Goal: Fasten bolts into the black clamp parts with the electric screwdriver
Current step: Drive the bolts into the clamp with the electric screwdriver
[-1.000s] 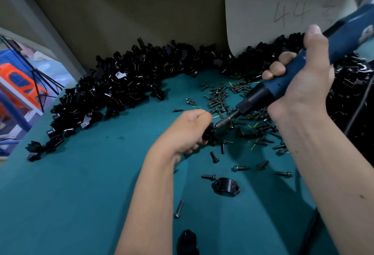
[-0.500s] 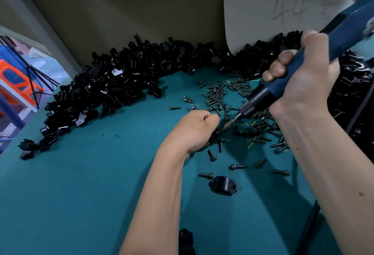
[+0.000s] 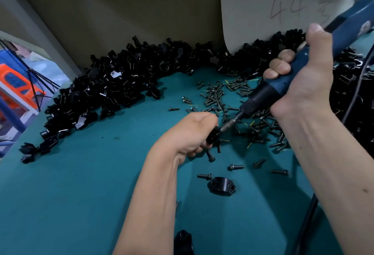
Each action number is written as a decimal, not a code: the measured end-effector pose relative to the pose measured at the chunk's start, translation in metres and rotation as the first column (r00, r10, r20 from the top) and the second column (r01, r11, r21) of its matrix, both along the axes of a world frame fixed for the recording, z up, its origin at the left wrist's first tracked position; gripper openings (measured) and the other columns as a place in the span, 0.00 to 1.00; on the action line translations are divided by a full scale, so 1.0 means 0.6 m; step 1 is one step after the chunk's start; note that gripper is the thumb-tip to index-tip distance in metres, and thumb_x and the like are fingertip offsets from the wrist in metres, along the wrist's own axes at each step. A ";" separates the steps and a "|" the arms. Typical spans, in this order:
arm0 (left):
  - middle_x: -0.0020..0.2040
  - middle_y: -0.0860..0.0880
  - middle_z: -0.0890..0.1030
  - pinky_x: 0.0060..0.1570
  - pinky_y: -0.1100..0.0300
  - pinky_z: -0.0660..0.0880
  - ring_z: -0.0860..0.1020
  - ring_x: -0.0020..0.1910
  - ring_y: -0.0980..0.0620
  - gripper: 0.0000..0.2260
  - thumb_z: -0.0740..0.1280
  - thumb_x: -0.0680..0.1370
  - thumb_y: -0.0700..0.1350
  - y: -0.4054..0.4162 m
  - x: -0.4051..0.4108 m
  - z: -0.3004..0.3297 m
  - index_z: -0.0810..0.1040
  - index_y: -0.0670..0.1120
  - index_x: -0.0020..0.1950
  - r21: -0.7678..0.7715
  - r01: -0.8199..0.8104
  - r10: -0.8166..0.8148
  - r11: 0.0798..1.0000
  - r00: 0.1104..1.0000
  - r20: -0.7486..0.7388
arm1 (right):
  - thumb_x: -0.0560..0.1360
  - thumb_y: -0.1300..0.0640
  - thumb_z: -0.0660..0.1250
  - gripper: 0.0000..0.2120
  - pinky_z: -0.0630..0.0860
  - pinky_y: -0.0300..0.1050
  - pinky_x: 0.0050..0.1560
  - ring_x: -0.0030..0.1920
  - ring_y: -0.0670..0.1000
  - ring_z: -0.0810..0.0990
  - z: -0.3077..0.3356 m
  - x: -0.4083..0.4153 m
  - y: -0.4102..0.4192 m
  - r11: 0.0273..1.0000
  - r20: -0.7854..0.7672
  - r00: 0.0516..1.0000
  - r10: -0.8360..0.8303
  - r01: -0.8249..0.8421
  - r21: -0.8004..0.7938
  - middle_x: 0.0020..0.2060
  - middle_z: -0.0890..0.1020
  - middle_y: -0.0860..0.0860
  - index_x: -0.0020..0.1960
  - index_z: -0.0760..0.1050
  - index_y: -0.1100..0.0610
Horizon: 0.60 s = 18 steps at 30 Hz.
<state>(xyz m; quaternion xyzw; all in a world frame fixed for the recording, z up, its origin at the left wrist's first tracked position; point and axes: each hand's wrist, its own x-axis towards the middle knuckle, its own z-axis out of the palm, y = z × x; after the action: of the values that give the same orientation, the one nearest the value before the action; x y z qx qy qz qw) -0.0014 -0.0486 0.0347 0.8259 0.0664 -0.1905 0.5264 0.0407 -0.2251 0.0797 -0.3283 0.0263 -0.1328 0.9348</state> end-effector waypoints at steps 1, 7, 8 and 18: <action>0.23 0.54 0.71 0.24 0.66 0.53 0.61 0.21 0.55 0.08 0.56 0.81 0.48 -0.002 -0.001 -0.001 0.71 0.50 0.44 0.011 -0.001 0.001 1.000 1.000 -0.001 | 0.81 0.50 0.68 0.16 0.68 0.41 0.28 0.27 0.46 0.68 0.000 0.000 0.001 1.000 0.000 1.000 -0.004 0.004 -0.019 0.32 0.71 0.48 0.59 0.64 0.55; 0.23 0.53 0.71 0.24 0.64 0.53 0.61 0.21 0.55 0.08 0.56 0.81 0.47 0.001 0.001 0.007 0.72 0.48 0.45 0.041 -0.035 0.033 0.999 0.998 0.059 | 0.81 0.57 0.65 0.11 0.67 0.41 0.28 0.27 0.47 0.67 0.002 0.002 0.002 0.999 0.020 0.999 -0.025 0.026 -0.024 0.31 0.70 0.49 0.55 0.62 0.55; 0.23 0.53 0.71 0.24 0.64 0.53 0.61 0.21 0.55 0.08 0.56 0.81 0.47 0.001 0.000 0.007 0.72 0.48 0.45 0.045 -0.036 0.033 0.998 0.998 0.060 | 0.81 0.57 0.64 0.11 0.67 0.41 0.28 0.27 0.47 0.66 0.000 0.002 0.002 0.999 0.024 0.999 -0.024 0.025 -0.025 0.31 0.70 0.49 0.54 0.61 0.56; 0.24 0.53 0.71 0.25 0.63 0.54 0.61 0.21 0.55 0.08 0.56 0.81 0.48 -0.001 0.000 0.007 0.71 0.48 0.44 0.058 -0.014 0.013 0.998 1.000 0.010 | 0.81 0.54 0.67 0.13 0.68 0.41 0.29 0.27 0.47 0.67 0.000 0.002 -0.001 0.999 0.010 0.999 -0.031 0.031 -0.034 0.31 0.71 0.49 0.55 0.62 0.56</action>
<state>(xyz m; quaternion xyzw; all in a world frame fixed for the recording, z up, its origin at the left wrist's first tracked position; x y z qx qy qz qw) -0.0015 -0.0489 0.0391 0.8412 0.0749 -0.1808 0.5040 0.0419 -0.2255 0.0797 -0.3433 0.0244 -0.1493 0.9270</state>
